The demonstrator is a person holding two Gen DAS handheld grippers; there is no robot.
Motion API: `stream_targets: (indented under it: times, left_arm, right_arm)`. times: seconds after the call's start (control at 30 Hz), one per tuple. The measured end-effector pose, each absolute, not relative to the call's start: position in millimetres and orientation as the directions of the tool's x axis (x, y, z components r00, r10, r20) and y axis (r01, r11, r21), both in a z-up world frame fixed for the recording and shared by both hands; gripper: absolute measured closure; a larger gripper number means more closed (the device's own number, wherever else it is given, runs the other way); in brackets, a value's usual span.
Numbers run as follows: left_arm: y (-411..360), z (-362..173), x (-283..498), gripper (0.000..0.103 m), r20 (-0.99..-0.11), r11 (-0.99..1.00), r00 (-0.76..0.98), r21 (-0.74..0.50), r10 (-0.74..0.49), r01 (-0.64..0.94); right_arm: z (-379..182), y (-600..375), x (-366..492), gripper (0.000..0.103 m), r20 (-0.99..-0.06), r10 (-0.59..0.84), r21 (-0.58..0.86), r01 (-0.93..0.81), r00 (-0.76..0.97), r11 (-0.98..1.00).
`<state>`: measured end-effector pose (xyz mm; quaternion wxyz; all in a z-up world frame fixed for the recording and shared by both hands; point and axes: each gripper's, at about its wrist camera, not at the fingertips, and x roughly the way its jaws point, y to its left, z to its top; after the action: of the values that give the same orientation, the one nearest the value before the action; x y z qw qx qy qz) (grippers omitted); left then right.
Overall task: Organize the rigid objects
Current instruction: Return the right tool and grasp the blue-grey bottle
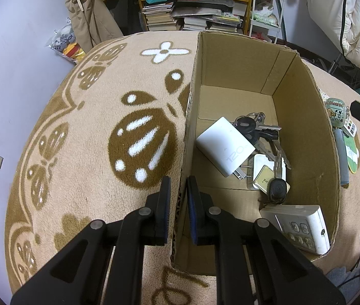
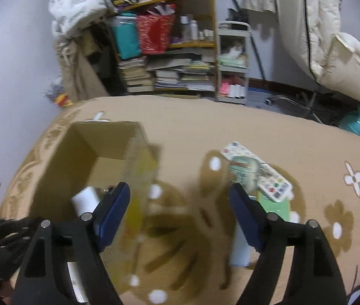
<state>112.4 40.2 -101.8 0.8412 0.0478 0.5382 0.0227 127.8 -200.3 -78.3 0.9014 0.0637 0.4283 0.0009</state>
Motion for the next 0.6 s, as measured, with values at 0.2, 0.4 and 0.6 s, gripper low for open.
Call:
stream_targets:
  times: [0.2, 0.4, 0.6]
  left_arm:
    - [41, -102, 111, 0.087, -0.903, 0.994, 0.419, 0.105, 0.092, 0.009]
    - [41, -102, 111, 0.089, -0.901, 0.993, 0.422, 0.118, 0.099, 0.02]
    - [40, -101, 111, 0.092, -0.902, 0.993, 0.421, 0.117, 0.095, 0.027]
  right_arm:
    - [-102, -221, 135, 0.018, -0.812, -0.019, 0.069, 0.128, 0.584, 0.989]
    - [-127, -234, 140, 0.018, -0.852, -0.033, 0.062, 0.163, 0.523, 0.985]
    - [-142, -248, 142, 0.018, -0.874, 0.006, 0.113, 0.191, 0.486, 0.975]
